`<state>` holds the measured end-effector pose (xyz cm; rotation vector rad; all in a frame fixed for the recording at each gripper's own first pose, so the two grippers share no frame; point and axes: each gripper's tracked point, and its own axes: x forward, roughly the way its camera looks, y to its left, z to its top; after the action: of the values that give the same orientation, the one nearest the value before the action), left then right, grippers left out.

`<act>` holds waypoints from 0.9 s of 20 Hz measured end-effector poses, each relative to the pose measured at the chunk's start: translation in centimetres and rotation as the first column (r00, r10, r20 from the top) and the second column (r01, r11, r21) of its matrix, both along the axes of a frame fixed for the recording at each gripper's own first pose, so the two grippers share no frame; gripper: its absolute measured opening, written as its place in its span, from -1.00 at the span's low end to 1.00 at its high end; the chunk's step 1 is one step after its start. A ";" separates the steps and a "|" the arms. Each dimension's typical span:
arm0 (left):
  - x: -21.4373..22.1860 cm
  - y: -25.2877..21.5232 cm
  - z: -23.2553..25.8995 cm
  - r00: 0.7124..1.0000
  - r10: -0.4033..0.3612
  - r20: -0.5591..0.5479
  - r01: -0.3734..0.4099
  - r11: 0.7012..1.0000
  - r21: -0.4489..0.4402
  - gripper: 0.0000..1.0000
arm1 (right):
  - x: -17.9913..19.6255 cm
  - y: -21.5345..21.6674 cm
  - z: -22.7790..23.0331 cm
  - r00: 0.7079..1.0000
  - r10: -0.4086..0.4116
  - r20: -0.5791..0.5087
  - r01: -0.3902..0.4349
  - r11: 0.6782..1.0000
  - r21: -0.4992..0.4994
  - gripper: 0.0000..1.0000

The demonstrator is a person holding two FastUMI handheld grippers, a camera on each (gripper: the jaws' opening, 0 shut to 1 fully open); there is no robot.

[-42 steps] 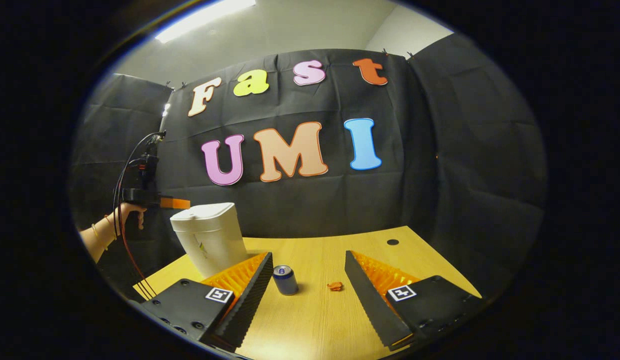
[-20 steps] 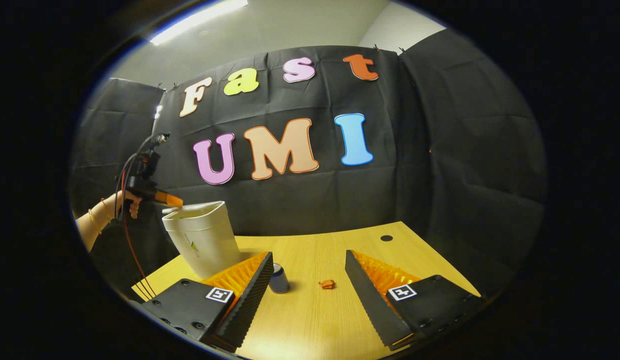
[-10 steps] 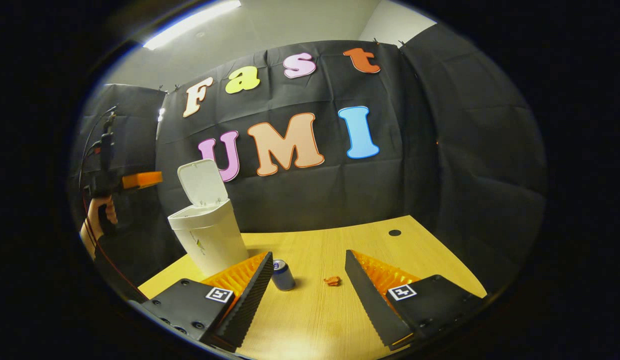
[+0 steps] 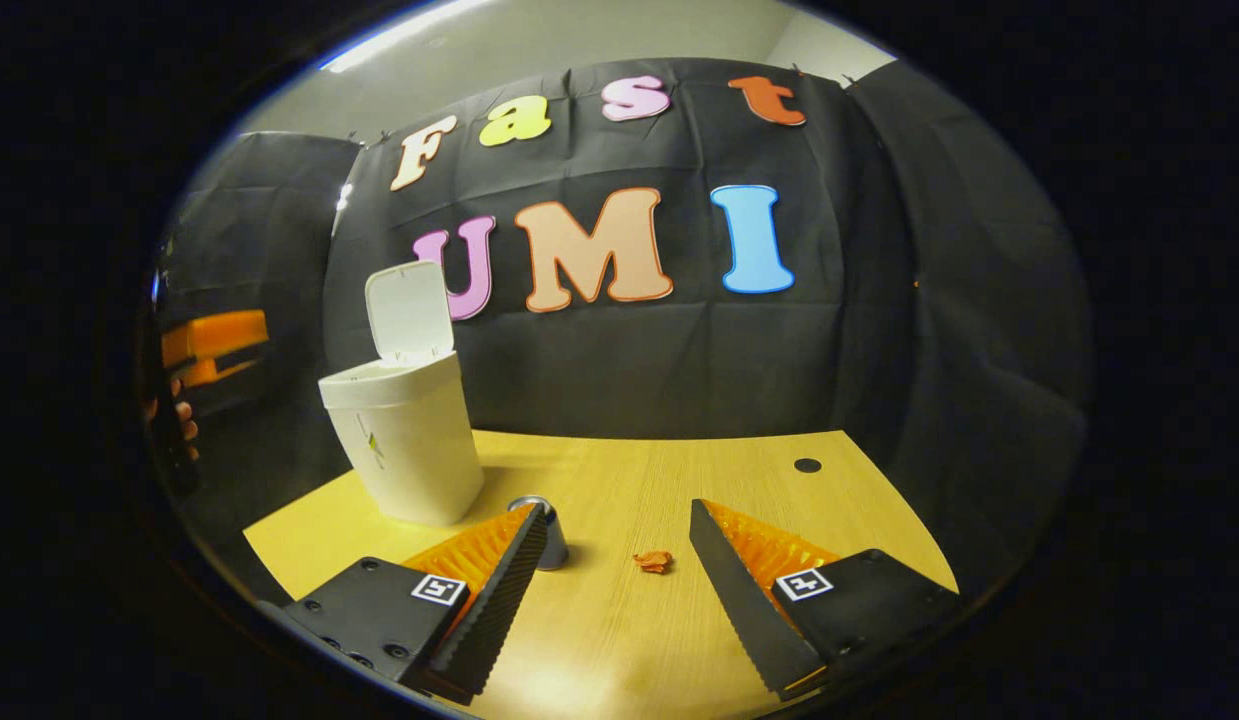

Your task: Press the lid of the desktop garbage bin to open it, pick up the crumpled paper on the desktop and throw it into the bin, then pick up the pop can on the desktop and drop it into the bin, and finally close the garbage bin lid.

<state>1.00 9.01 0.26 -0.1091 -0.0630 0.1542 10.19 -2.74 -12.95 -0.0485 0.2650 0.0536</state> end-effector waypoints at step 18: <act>-1.8 -2.1 -6.5 0.983 0.119 -0.137 -0.104 0.988 0.110 0.84 | 15.2 -3.2 -17.5 0.941 -0.013 -0.338 -0.041 0.988 -0.152 0.66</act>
<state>-0.82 6.94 -6.22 0.0085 0.0667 0.2702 25.41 -5.97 -30.43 -0.1991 0.6142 0.0547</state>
